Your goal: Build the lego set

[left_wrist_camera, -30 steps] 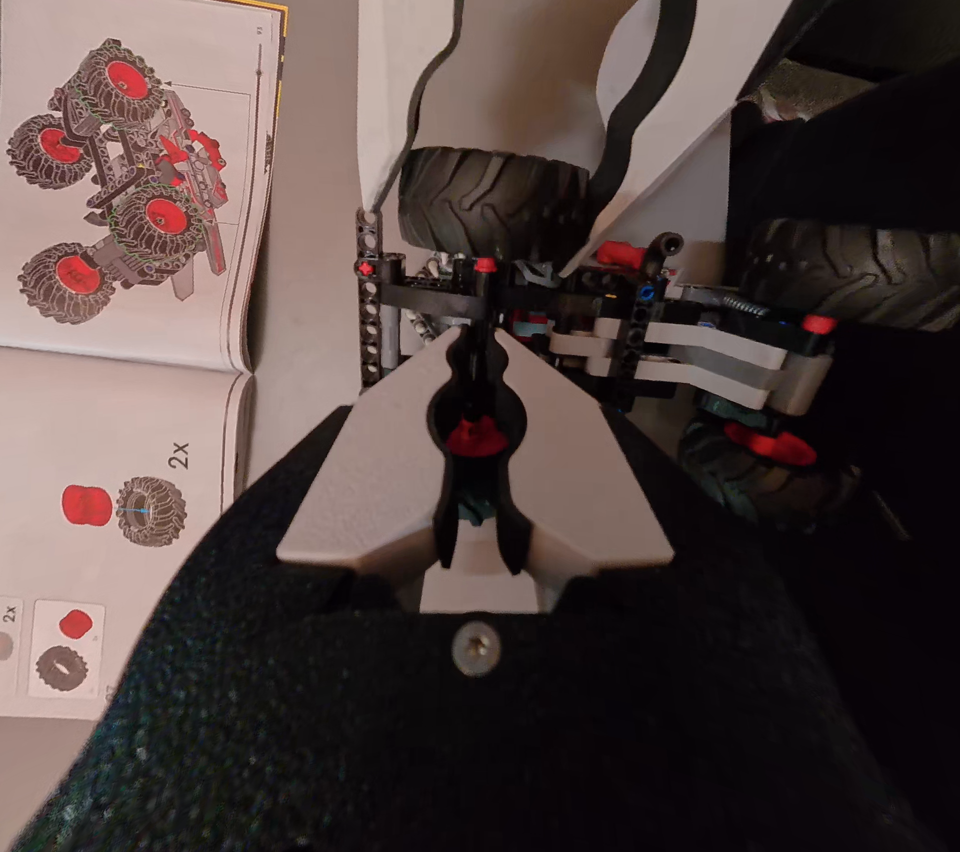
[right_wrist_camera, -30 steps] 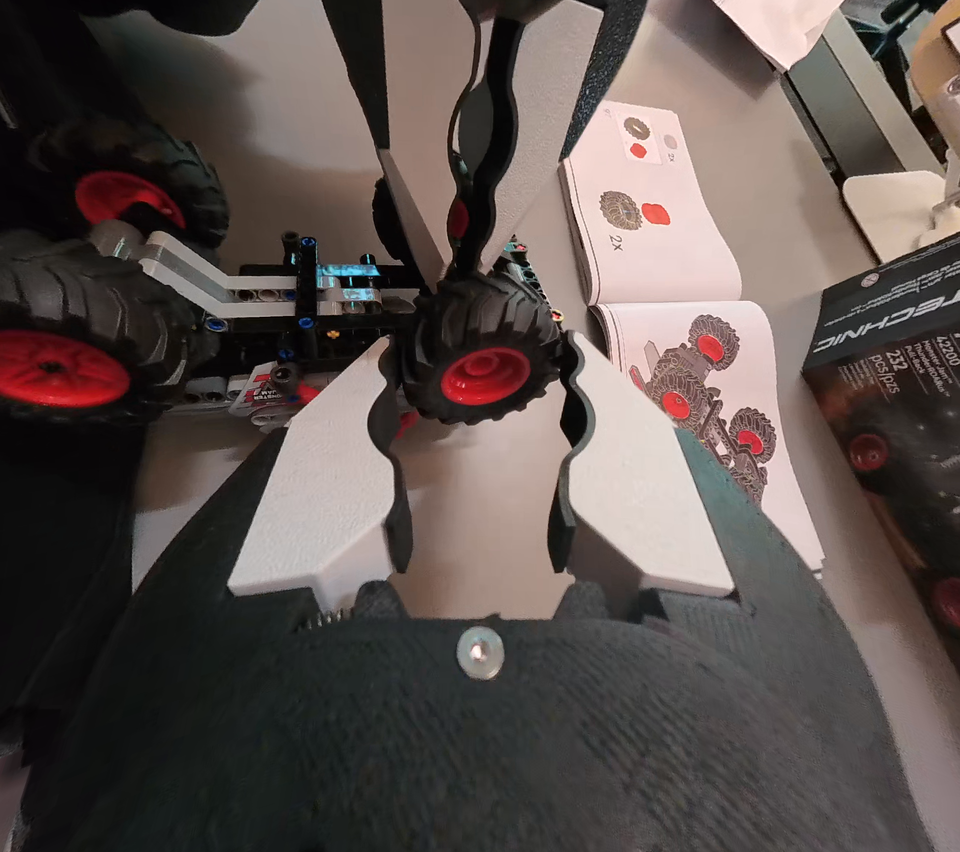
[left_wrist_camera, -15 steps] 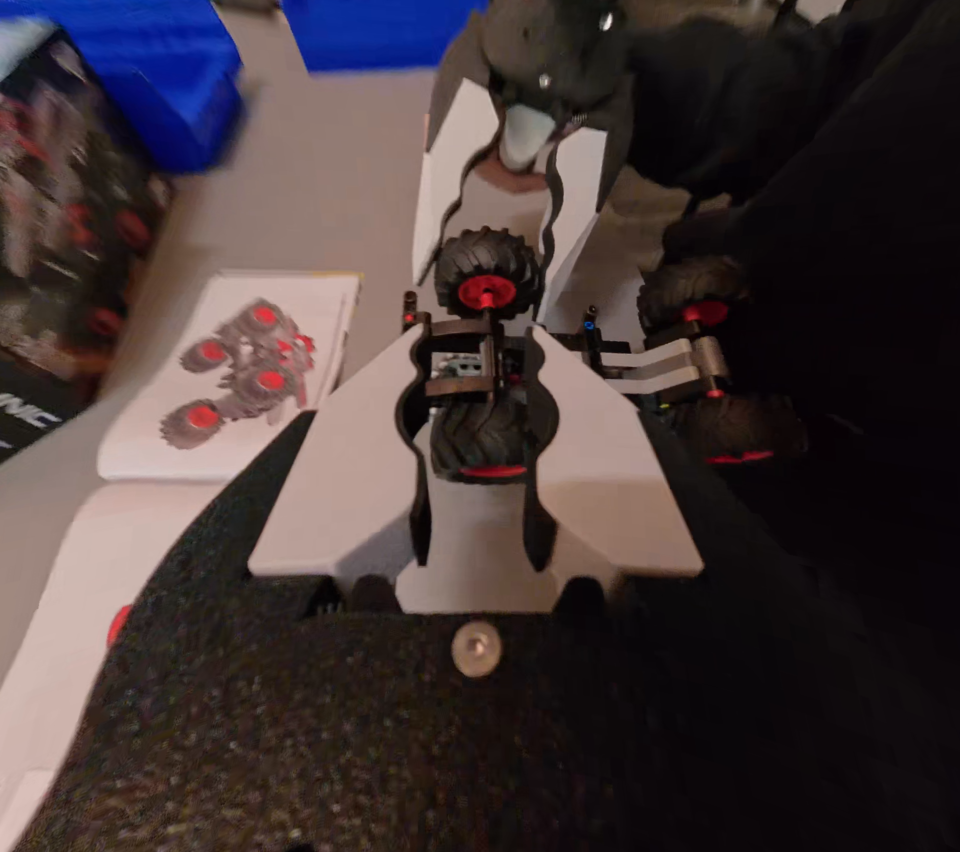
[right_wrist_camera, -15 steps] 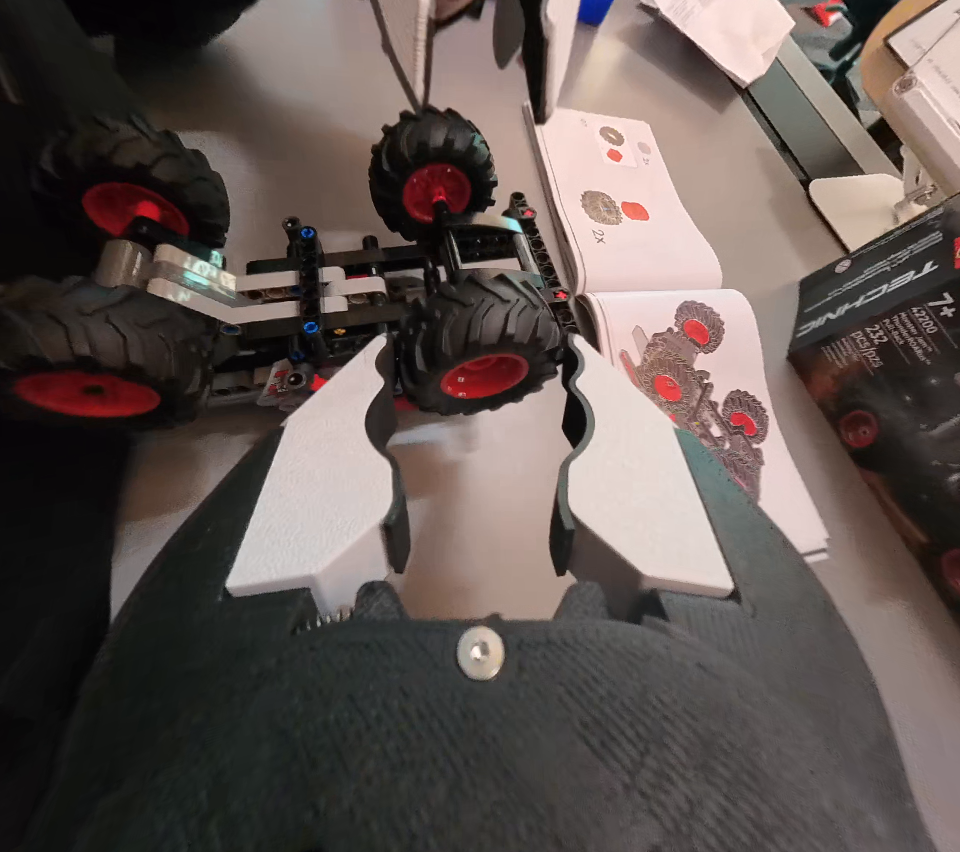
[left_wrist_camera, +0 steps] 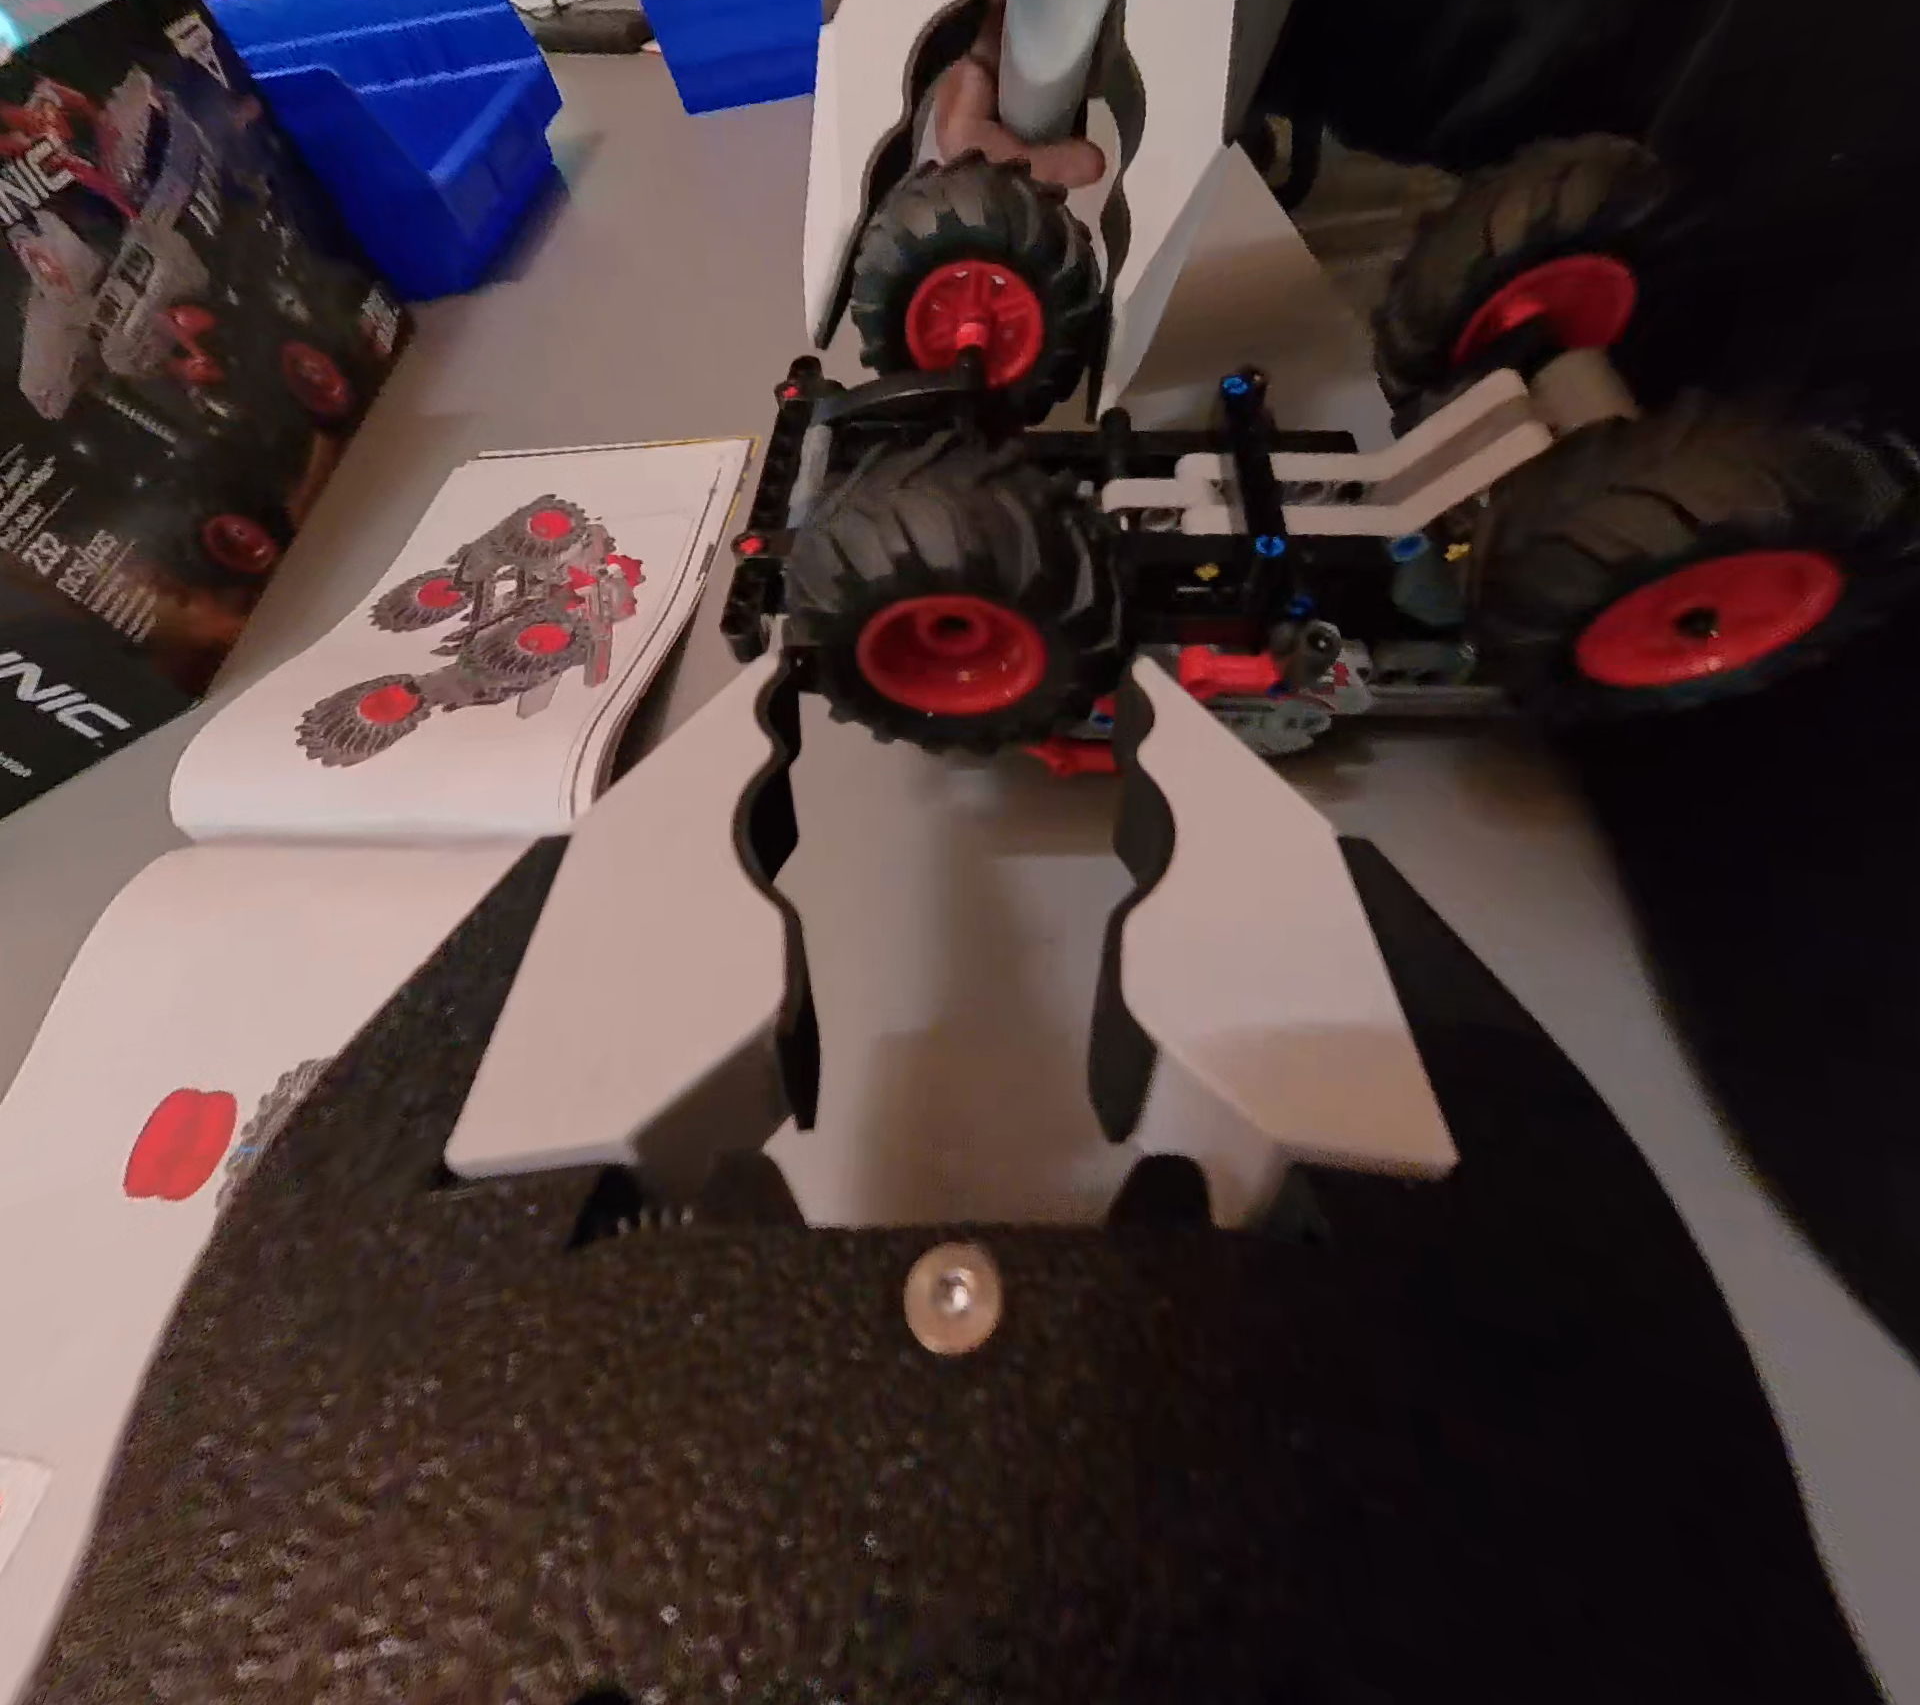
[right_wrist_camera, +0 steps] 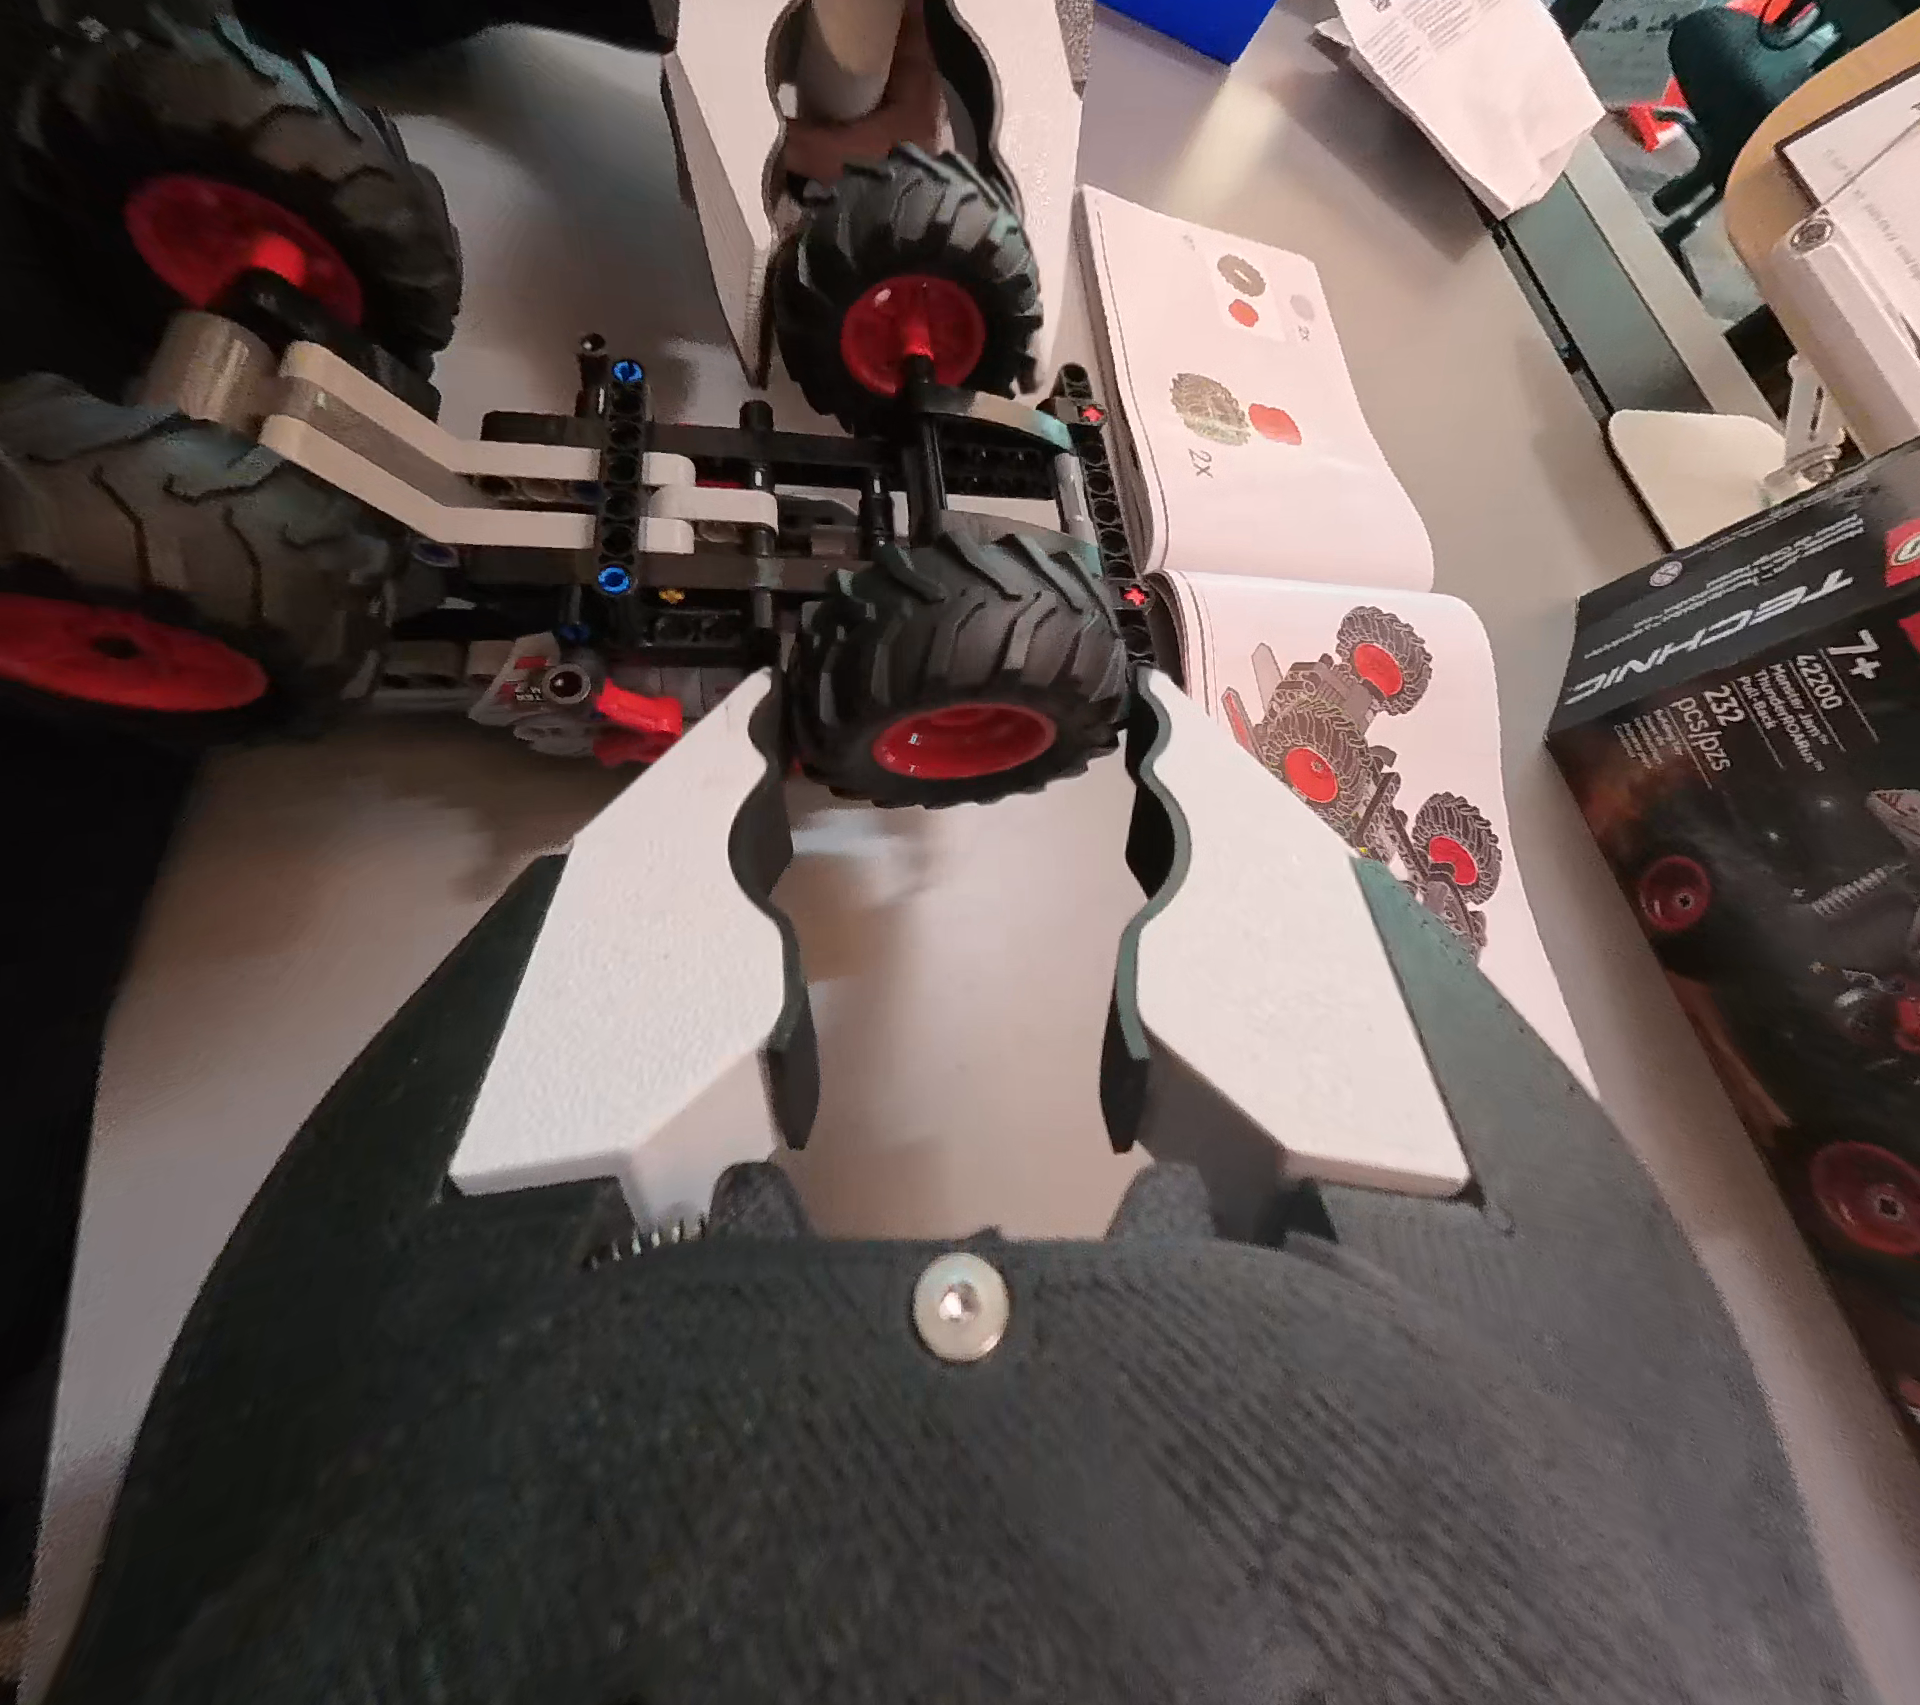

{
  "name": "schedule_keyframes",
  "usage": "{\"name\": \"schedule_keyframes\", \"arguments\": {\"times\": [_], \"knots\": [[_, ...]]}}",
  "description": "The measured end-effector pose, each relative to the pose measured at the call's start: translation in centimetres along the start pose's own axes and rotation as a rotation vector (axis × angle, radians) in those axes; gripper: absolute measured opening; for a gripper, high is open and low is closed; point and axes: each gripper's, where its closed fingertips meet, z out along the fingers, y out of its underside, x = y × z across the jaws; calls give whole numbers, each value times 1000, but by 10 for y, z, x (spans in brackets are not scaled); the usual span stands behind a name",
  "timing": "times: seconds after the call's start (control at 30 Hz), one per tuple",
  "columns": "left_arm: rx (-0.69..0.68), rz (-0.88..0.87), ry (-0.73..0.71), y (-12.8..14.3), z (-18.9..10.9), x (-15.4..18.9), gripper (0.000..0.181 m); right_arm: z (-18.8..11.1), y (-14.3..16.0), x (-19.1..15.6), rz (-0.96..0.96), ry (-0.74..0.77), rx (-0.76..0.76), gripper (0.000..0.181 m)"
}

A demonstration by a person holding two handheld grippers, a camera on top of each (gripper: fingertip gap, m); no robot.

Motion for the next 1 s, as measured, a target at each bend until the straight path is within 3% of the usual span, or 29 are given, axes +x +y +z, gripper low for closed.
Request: {"name": "schedule_keyframes", "arguments": {"times": [0.4, 0.67, 1.0], "knots": [[-68, 76, -10, 0, 3, -2, 56, 2, -2, -3, -45, -31, -48, 61], [-30, 50, 0, -4, 4, -1, 56, 9, 1, -6, -22, -32, -101, 61], [15, 46, 21, -1, 2, -1, 57, -8, -1, -5, 76, -63, -4, 59]]}}
